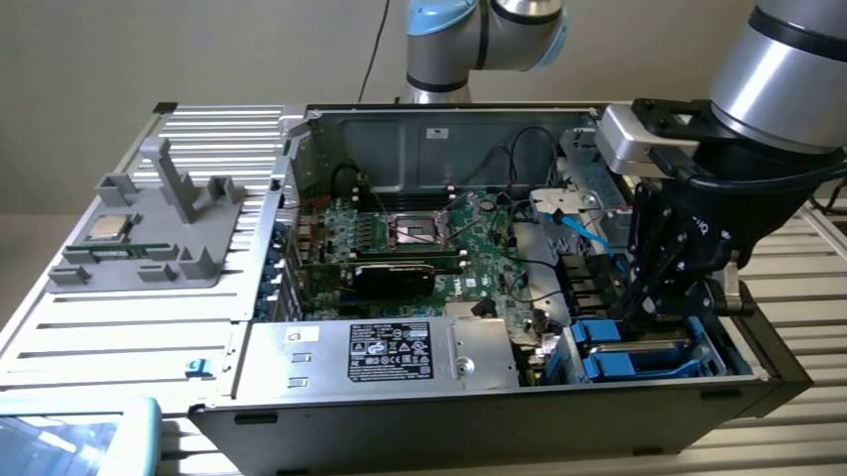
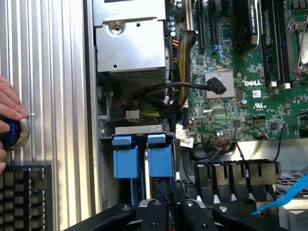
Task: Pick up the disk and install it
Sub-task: 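Insert the second disk wire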
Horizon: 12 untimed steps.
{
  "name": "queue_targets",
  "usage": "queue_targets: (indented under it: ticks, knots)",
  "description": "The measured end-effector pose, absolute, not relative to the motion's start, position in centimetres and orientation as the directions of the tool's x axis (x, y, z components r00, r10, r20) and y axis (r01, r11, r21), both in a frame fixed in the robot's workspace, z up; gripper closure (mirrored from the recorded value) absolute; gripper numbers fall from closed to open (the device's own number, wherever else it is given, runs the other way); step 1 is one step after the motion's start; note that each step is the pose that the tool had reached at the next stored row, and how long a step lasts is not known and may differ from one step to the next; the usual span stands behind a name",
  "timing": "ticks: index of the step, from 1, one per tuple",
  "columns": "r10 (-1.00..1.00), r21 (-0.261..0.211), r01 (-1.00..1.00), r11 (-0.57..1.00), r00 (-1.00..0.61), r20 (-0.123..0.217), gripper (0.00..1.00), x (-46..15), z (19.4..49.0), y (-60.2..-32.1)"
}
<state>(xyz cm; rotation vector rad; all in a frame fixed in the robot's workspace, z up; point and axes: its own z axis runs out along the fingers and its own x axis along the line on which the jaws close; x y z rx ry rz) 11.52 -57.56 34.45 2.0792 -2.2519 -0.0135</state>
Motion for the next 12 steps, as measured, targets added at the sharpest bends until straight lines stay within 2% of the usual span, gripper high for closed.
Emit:
queue_targets:
  ticks: [12]
  knots:
    - [-0.996,0.045,-0.996,0.080,-0.078,0.049,0.84,11.37,34.21,-57.59]
